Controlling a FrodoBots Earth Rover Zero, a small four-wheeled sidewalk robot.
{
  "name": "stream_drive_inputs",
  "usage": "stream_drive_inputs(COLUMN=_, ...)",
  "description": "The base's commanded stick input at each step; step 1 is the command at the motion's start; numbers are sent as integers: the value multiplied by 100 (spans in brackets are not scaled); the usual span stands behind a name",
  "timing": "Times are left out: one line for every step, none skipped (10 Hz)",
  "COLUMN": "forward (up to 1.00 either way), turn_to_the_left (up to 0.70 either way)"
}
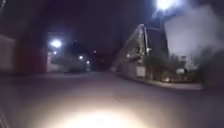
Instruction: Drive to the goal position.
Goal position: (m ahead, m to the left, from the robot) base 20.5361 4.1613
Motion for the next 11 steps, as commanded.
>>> stream_drive_inputs(forward=70, turn_to_the_left=-35)
stream_drive_inputs(forward=70, turn_to_the_left=-35)
stream_drive_inputs(forward=70, turn_to_the_left=-22)
stream_drive_inputs(forward=70, turn_to_the_left=-6)
stream_drive_inputs(forward=70, turn_to_the_left=0)
stream_drive_inputs(forward=70, turn_to_the_left=0)
stream_drive_inputs(forward=70, turn_to_the_left=0)
stream_drive_inputs(forward=70, turn_to_the_left=-2)
stream_drive_inputs(forward=70, turn_to_the_left=-11)
stream_drive_inputs(forward=70, turn_to_the_left=-23)
stream_drive_inputs(forward=70, turn_to_the_left=-35)
